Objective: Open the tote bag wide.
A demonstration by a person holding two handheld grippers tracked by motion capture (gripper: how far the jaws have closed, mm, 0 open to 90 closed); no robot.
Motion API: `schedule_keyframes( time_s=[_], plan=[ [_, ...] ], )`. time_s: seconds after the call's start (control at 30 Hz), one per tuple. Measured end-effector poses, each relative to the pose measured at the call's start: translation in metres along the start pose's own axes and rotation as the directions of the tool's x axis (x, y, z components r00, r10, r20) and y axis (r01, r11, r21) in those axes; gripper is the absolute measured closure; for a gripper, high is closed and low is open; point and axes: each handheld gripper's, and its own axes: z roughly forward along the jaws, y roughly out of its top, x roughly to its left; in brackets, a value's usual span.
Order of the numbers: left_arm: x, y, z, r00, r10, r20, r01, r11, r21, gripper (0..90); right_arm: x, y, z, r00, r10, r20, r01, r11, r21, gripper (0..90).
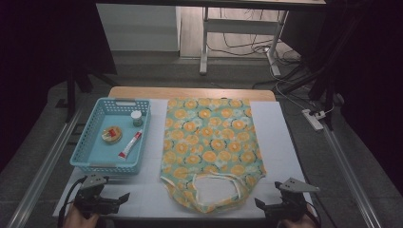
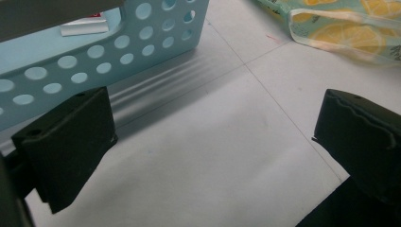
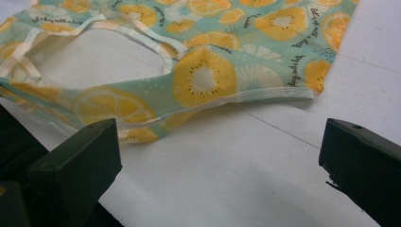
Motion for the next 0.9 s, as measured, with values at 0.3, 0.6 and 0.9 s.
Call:
schedule_keyframes(
  time_s=[0.3,0.6,0.9],
  plan=[
    [0.0,0.0,0.0,1.0,-0.001,0.007,0.001,1.0,0.0,0.0,0.004,0.007,-0.003,0.9997,-0.023,0.003,0.024,0.9994,-0.024,0.0],
    [0.0,0.0,0.001,1.0,0.006,0.008,-0.006,1.0,0.005,0.0,0.011,0.018,0.003,0.9982,-0.058,-0.018,0.057,0.9983,-0.009,0.0],
    [-0.001,0.001,0.002,0.9998,0.018,0.009,-0.018,0.9997,0.015,0.0,0.021,0.028,0.01,0.9936,-0.085,-0.075,0.085,0.9964,-0.001,0.0]
  ],
)
